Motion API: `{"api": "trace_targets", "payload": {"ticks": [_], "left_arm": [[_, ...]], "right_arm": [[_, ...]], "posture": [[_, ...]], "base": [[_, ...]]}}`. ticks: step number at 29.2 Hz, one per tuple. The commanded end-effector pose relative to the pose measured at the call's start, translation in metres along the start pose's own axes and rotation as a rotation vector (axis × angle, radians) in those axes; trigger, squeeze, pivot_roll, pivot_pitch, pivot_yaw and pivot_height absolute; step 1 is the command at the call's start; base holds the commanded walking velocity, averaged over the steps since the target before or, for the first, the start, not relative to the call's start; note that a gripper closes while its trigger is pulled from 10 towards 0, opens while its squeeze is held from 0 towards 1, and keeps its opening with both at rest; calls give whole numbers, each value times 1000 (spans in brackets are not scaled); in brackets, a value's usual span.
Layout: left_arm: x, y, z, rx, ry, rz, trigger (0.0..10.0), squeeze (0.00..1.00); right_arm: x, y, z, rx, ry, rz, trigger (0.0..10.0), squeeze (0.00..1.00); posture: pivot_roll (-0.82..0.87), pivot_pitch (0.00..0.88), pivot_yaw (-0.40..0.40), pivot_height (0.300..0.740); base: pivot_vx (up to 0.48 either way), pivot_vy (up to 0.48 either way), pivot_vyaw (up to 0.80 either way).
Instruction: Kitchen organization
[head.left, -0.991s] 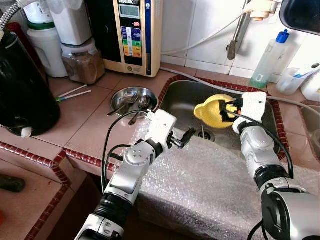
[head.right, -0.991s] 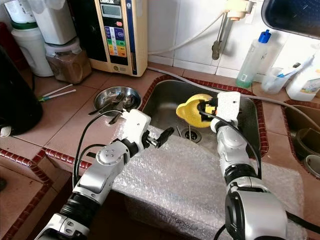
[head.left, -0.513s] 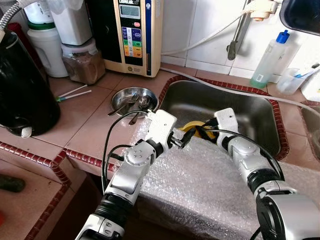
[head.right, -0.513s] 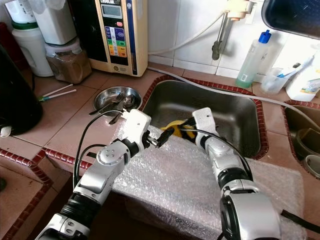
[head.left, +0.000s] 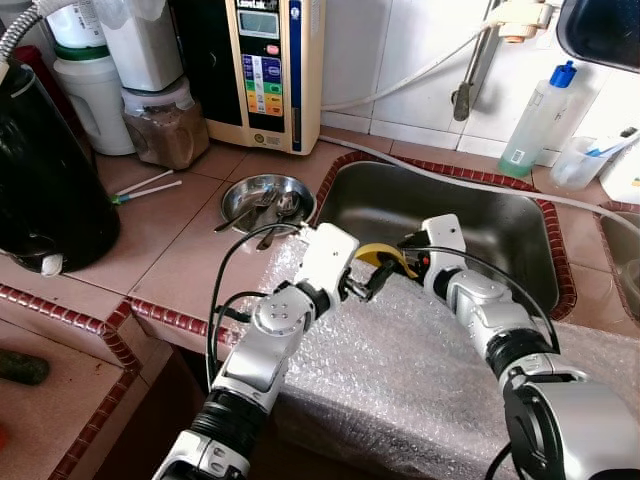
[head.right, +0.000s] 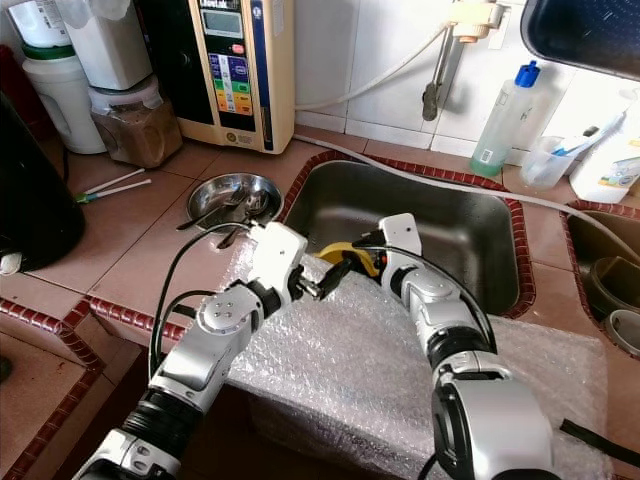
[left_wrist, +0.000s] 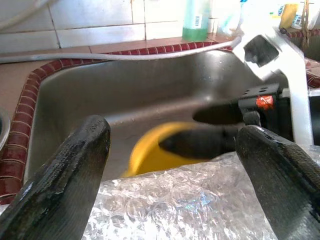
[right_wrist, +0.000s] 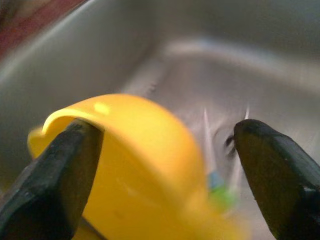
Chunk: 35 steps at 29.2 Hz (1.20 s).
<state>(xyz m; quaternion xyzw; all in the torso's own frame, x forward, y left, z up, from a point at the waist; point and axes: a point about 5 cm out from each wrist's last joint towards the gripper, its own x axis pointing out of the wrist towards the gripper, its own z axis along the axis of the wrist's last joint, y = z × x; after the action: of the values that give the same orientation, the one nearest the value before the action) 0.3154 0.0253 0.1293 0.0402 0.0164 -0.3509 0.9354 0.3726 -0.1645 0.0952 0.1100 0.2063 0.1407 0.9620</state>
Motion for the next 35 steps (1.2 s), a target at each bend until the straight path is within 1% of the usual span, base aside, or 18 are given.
{"api": "trace_targets", "payload": {"ticks": [1, 2, 3, 4, 10, 11, 12, 13, 14, 19, 23, 24, 25, 26, 28, 32, 33, 35], "left_arm": [[1, -2, 0, 16, 6, -14, 10000, 0], [1, -2, 0, 16, 6, -14, 10000, 0], [1, -3, 0, 15, 5, -15, 10000, 0], [1, -3, 0, 16, 6, -16, 10000, 0], [1, -3, -1, 18, 8, -17, 10000, 0], [0, -3, -1, 19, 7, -17, 10000, 0], [0, -3, -1, 20, 8, -16, 10000, 0], [0, -3, -1, 20, 8, -16, 10000, 0], [0, -3, -1, 21, 8, -15, 10000, 0], [1, -3, -1, 23, 9, -15, 10000, 0], [1, 3, 1, 14, 4, 35, 10000, 0], [2, 8, 4, 16, -8, 70, 10000, 0], [2, 8, 4, 16, -8, 70, 10000, 0], [2, 15, 7, 7, -23, 126, 10000, 0], [2, 19, 8, 4, -32, 154, 10000, 0], [0, 40, 19, 40, -77, 304, 10000, 0], [-1, 46, 22, 46, -94, 347, 10000, 0], [-3, 51, 24, 52, -100, 380, 10000, 0]], "right_arm": [[0, -2, 1, 237, 0, -39, 10000, 0], [0, -4, 2, 285, -14, -49, 10000, 0], [0, -4, 5, 440, -36, -39, 10000, 0], [0, -3, 8, 459, -48, -26, 10000, 0], [-1, -3, 12, 440, -67, 3, 10000, 0], [-1, -3, 13, 421, -78, 1, 10000, 0], [-2, -7, 21, 253, -135, -46, 10000, 0], [-2, -7, 21, 253, -135, -46, 10000, 0], [-2, -6, 23, 195, -137, -53, 10000, 0], [-2, -6, 23, 183, -131, -55, 10000, 0], [-4, -9, 35, 174, -219, -72, 10000, 0], [-5, -8, 43, 143, -263, -70, 10000, 0], [-5, -8, 43, 143, -263, -70, 10000, 0], [-6, -5, 52, 112, -316, -55, 10000, 0], [-6, -3, 56, 105, -345, -43, 10000, 0], [-8, 13, 66, 26, -424, 32, 10000, 0], [-9, 21, 66, -22, -438, 61, 10000, 0], [-10, 31, 64, -92, -455, 94, 10000, 0]], "posture": [[70, 0, -19, 740], [70, 0, -19, 740], [70, 0, -19, 740], [72, 0, -18, 740], [73, 0, -18, 740], [73, 0, -18, 740], [75, 0, -18, 740], [75, 0, -18, 740], [74, 0, -16, 740], [73, 0, -16, 740], [74, 0, -16, 740], [72, 0, -15, 740], [72, 0, -15, 740], [72, 0, -15, 740], [72, 0, -15, 740], [69, 0, -14, 740], [68, 0, -14, 740], [67, 0, -13, 740]], "base": [[0, 0, 0], [0, 0, 0], [0, 0, 0], [0, 0, 0], [0, 0, 0], [0, 0, 0], [0, 0, 0], [0, 0, 0], [0, 0, 0], [0, 0, 0], [0, 0, 0], [0, 0, 0], [0, 0, 0], [0, 0, 0], [0, 0, 0], [0, 0, 0], [0, 0, 0], [0, 0, 0]]}}
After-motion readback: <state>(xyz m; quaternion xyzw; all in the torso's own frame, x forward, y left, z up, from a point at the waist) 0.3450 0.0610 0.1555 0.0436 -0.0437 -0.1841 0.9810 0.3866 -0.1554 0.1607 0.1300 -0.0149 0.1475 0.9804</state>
